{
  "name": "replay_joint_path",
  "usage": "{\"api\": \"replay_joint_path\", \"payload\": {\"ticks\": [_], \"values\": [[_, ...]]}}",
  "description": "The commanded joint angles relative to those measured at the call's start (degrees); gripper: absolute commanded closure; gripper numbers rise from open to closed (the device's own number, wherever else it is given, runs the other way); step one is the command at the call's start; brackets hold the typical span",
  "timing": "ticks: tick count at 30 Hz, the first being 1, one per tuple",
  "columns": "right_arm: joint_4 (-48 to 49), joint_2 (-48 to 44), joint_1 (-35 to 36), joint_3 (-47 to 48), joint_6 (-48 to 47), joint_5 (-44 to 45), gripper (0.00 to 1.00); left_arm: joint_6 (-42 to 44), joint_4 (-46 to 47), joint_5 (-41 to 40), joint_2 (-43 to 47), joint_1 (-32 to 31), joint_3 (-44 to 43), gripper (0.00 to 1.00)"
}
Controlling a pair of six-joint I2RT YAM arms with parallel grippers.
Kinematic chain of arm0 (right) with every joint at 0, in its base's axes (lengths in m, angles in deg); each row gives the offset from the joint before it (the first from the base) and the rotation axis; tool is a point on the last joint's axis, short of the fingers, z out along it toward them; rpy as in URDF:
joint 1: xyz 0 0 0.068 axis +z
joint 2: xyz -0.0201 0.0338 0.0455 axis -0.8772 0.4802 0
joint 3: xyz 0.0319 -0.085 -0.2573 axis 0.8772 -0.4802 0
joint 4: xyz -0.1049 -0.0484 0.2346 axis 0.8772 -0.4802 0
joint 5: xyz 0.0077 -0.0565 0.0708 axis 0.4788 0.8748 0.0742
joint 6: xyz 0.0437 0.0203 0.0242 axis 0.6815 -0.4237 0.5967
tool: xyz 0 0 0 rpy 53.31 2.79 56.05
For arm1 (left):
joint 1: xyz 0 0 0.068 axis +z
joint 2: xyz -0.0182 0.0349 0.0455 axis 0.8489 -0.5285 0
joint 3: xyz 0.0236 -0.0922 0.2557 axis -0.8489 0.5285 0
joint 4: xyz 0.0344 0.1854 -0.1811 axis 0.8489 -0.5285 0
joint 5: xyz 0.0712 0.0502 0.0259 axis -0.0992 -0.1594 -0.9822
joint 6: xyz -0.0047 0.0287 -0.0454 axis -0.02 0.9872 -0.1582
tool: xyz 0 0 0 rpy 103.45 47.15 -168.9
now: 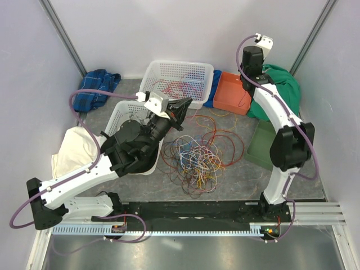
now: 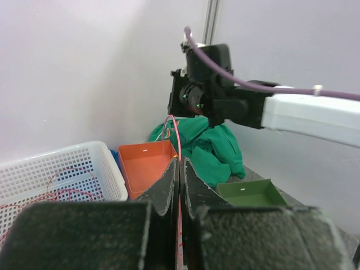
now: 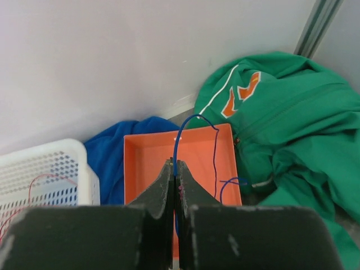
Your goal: Untangle the cables
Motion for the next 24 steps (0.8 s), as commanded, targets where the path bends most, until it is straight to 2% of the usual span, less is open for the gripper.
{"api": "replay_joint_path", "payload": {"ticks": [1,7,8,9,11,12,13,15,21,24], "values": [[2.8,7.6,-2.0,9.3,3.4,-6.0,1.00,1.8,3.9,-2.2,0.6,0.4,2.1,0.98],[3.0,14.7,-2.3,11.7,6.7,-14.1,1.00,1.5,4.6,-2.5,-1.0,0.5,3.6,0.98],[3.3,14.7,-2.3,10.6,7.1,-14.8,0.93,1.5,4.4,-2.6,-1.3,0.7,3.4,0.98],[4.2,14.2,-2.1,9.4,7.2,-15.6,0.71,1.5,4.2,-2.6,-1.6,0.7,3.1,0.98],[9.2,10.4,-0.6,3.2,7.4,-13.9,0.55,1.2,3.8,-2.8,-2.1,0.8,2.5,0.98],[11.3,8.7,0.1,1.4,7.6,-12.0,0.41,1.2,3.3,-2.9,-2.3,0.8,1.6,0.98],[12.3,5.9,0.8,0.2,7.6,-11.2,0.35,0.9,2.8,-3.1,-3.0,0.9,1.0,0.98],[11.3,3.6,2.6,-0.5,7.7,-9.3,0.25,0.6,0.4,-3.6,-3.7,1.1,-1.2,0.98],[10.4,-9.7,5.4,-10.4,10.6,-5.4,0.14,-1.2,-4.1,-4.5,-6.3,1.4,-6.7,0.98],[11.1,-20.7,7.3,-17.5,11.6,-6.5,0.13,-1.0,-7.1,-4.4,-8.5,2.0,-11.8,0.98]]}}
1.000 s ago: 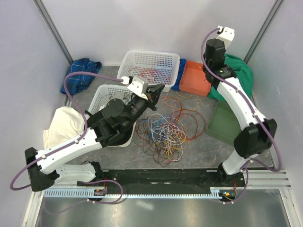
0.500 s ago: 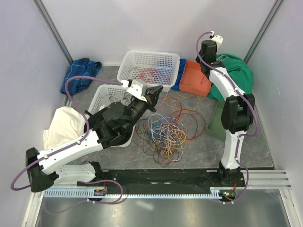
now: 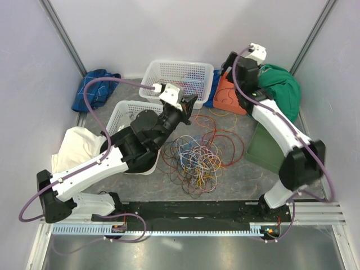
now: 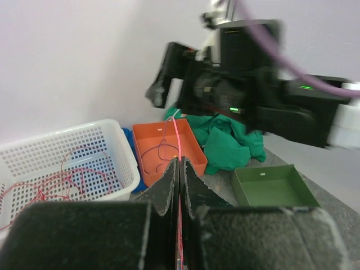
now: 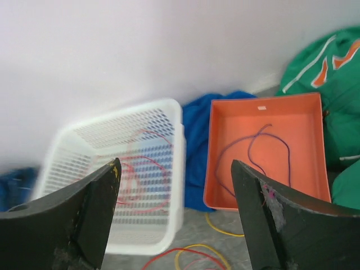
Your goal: Untangle the cables
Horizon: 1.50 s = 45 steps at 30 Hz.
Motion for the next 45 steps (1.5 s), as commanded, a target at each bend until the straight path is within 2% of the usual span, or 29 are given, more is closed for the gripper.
{"api": "replay_joint_path", "payload": {"ticks": [1,5,12,14,15,17,21,24,26,29,31,35,36,38,40,42,45], "values": [[4.2,-15.4,1.4,-7.8,2.8,1.7,0.13,-0.6,-3.7,-1.8,-2.5,0.9,-9.0,0.98],[6.7,-27.9,4.7,-21.3,4.3,-0.4,0.14,1.9,-6.9,-1.5,-5.8,1.2,-16.9,0.98],[2.5,-50.3,6.0,-35.7,7.8,-4.8,0.16,7.4,-9.9,-2.3,-14.1,3.6,-37.0,0.98],[2.5,-53.8,6.1,-40.2,9.3,-8.3,0.16,8.7,-10.6,-1.9,-17.7,4.6,-42.0,0.98],[2.5,-56.1,6.0,-41.3,9.4,-10.4,0.17,8.9,-11.5,-1.4,-18.9,4.8,-47.4,0.98],[2.4,-57.1,6.0,-44.3,9.5,-18.3,0.17,9.4,-13.8,-0.6,-22.4,4.9,-52.5,0.98],[2.4,-59.4,6.2,-49.8,10.2,-26.4,0.18,11.2,-13.5,1.0,-27.7,5.0,-64.5,0.98],[2.5,-62.8,6.2,-54.1,10.9,-27.6,0.19,15.9,-10.1,0.2,-32.6,5.0,-70.9,0.98],[2.4,-64.5,6.2,-55.8,10.9,-27.9,0.19,22.3,-1.6,0.0,-34.3,5.5,-70.9,0.98],[0.2,-66.3,6.3,-56.6,10.8,-29.0,0.19,26.0,6.9,2.2,-36.4,9.0,-69.2,0.98],[-1.5,-67.2,6.3,-56.6,10.8,-30.6,0.19,22.0,8.4,2.9,-38.7,12.1,-69.9,0.98],[-4.1,-68.2,9.0,-57.1,10.6,-32.3,0.19,10.8,12.1,3.5,-43.9,23.0,-69.9,0.98],[-4.1,-69.4,9.2,-57.7,10.7,-33.3,0.19,10.3,18.2,4.0,-45.0,24.3,-68.9,0.98],[-3.9,-70.9,9.6,-59.5,11.3,-34.1,0.19,10.8,24.2,6.0,-50.0,27.6,-69.6,0.98],[-3.2,-73.4,9.7,-61.5,12.0,-35.1,0.19,8.7,26.9,9.1,-54.3,29.8,-75.9,0.98],[-3.1,-75.1,9.6,-62.7,12.0,-35.4,0.19,1.9,26.6,8.1,-59.9,33.2,-83.5,0.98],[-3.6,-76.1,9.7,-64.0,10.7,-34.9,0.18,-3.4,26.5,5.3,-63.2,36.0,-85.3,0.98]]}}
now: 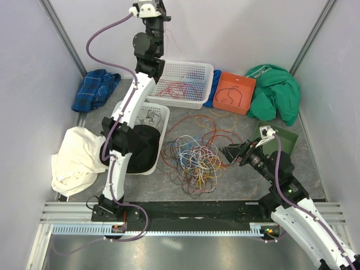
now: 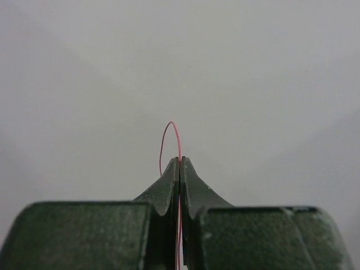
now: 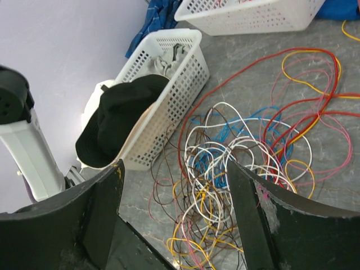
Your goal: Untangle the cables
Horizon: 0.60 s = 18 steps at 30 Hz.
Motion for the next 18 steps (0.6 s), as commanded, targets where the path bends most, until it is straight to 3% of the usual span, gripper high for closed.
{"api": "replay_joint_path", "payload": {"ticks": [1,3,10,14,18], "values": [[-0.4,-2.0,0.2,-1.7,-0.8,-0.8,0.18,-11.7,8.8,-0.9,-1.5,3.5,-3.8,0.98],[-0.8,-3.5,0.2,-2.1,-1.8,0.3,0.18,-13.0,11.2,-0.6,-1.6,4.2,0.7,0.98],[-1.4,-4.5,0.2,-4.1,-2.0,2.2,0.18,-18.2,9.2,-2.5,-8.6,5.1,0.4,0.98],[-1.9,-4.1,0.2,-4.6,-2.2,2.2,0.18,-18.3,12.4,-2.1,-5.3,3.3,14.3,0.98],[-2.2,-4.5,0.2,-4.9,-2.0,2.1,0.18,-12.0,11.0,-0.9,-3.6,0.0,17.8,0.98]]}}
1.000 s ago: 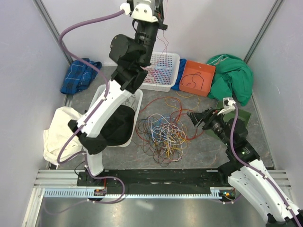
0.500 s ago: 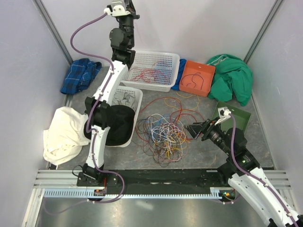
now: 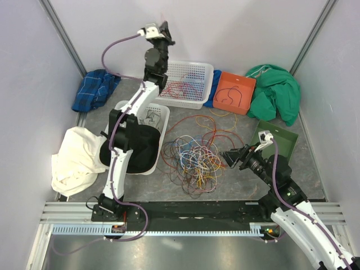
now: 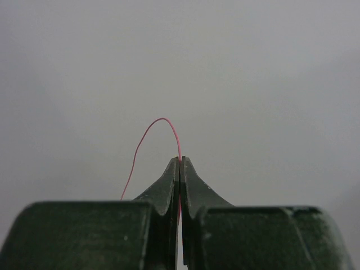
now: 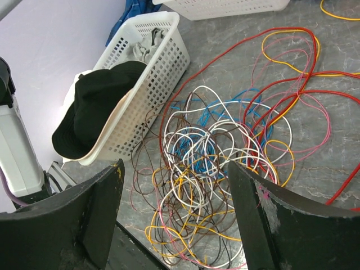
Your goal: Untangle the cables
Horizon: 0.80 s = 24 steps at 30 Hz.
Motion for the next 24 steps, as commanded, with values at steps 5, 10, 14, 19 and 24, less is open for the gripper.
{"api": "replay_joint_path", "payload": {"ticks": [5,10,14,19,24], "values": [[-0.6,-1.1,0.2,0.0,-0.7,0.5,0.18,6.9,-5.3,0.1,3.8,-6.9,3.7,0.98],[-2.6,-1.7,0.2,1.6,-1.0,0.4,0.18,2.7,-28.8,-7.2,4.6,-8.5,-0.8,0.74],[-7.4,-1.1,0.2,6.4,-5.4,3.8,0.17,-0.7,-40.7,-10.8,9.5,-9.2,3.1,0.01],[-10.8,-1.0,0.2,10.3,-7.7,8.5,0.16,-5.8,-50.5,-11.8,17.8,-9.8,7.0,0.00],[-11.3,-1.8,0.2,10.8,-5.4,10.1,0.16,-17.5,-65.8,-10.1,23.9,-10.8,7.8,0.00]]}}
